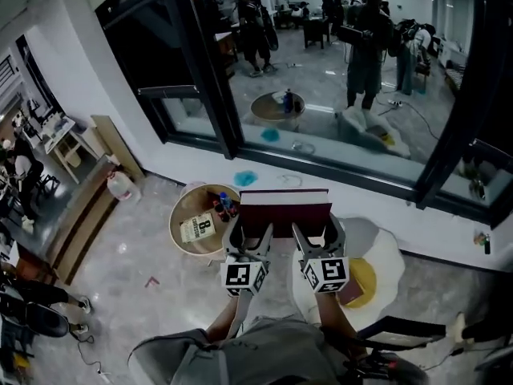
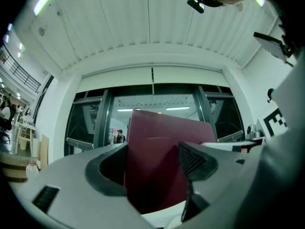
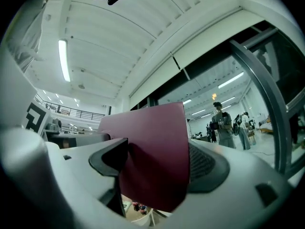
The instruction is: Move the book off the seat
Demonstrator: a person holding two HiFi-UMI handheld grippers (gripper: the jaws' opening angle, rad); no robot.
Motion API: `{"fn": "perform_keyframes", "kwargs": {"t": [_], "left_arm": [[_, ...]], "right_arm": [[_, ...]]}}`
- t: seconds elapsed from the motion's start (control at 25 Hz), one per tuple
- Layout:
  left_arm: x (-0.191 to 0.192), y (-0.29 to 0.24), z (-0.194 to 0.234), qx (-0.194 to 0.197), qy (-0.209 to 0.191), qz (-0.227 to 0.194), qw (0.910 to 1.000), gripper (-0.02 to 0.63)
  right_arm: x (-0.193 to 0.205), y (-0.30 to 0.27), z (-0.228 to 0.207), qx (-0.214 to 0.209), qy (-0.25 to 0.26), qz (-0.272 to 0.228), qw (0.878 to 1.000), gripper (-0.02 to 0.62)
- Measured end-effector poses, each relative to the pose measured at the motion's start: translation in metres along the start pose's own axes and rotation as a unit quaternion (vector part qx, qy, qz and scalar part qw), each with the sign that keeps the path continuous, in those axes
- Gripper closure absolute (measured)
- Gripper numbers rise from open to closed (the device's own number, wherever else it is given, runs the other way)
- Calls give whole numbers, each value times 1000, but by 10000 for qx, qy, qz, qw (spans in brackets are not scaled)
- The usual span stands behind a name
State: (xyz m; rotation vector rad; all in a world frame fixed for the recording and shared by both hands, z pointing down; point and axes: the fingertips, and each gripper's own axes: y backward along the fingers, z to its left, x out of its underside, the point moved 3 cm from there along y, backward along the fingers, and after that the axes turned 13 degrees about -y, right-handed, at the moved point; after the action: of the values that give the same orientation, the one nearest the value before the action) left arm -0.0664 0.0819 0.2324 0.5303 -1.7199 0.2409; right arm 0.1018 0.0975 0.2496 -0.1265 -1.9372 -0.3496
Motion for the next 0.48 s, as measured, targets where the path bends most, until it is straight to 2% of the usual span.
{"fn": "perform_keyframes", "kwargs": {"t": [0.2,0.48], "left_arm": [[36,62,61,-58,244,147,9996,270],[84,134,147,-432,600,402,9965,270]], "right_arm": [[55,0,74,92,39,444,9990,230],[121,-23,166,-192,144,1085,9938,230]]}}
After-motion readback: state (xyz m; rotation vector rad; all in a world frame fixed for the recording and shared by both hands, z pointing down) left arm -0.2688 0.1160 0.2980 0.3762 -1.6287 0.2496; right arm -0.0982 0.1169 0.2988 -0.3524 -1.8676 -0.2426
